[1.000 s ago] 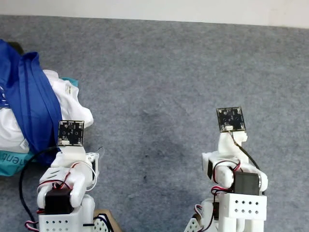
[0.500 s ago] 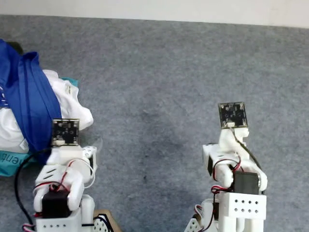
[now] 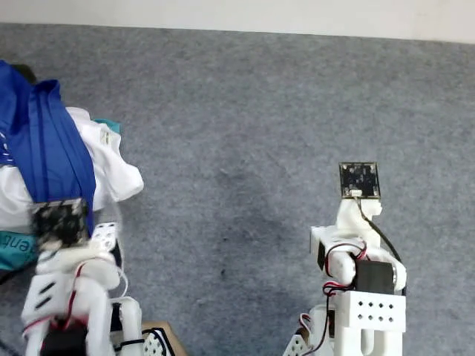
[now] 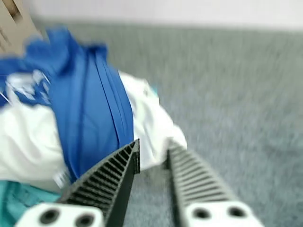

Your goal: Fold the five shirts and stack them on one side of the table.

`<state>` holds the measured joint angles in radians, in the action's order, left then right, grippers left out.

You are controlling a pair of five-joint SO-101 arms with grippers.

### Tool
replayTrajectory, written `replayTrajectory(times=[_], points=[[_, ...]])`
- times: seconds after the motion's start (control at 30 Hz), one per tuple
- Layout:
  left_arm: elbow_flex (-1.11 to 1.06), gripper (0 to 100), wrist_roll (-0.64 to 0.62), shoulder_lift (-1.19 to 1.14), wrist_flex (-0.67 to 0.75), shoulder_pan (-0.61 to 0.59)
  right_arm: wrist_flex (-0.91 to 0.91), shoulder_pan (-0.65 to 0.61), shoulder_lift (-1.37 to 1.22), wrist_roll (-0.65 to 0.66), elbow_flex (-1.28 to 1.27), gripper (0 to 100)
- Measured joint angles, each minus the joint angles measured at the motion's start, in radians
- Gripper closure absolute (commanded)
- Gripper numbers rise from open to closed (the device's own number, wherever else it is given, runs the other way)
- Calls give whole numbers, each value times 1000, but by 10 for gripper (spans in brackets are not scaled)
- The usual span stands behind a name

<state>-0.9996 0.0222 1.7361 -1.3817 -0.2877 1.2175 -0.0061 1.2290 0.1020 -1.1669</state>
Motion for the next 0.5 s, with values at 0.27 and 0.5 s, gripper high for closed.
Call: replayTrajectory(times=[0.27, 0.5], points=[[390, 980, 0, -382, -236, -25, 186, 57, 0, 0, 147, 991], [582, 980, 0, -586, -327, -25, 278, 57, 2, 0, 384, 991]])
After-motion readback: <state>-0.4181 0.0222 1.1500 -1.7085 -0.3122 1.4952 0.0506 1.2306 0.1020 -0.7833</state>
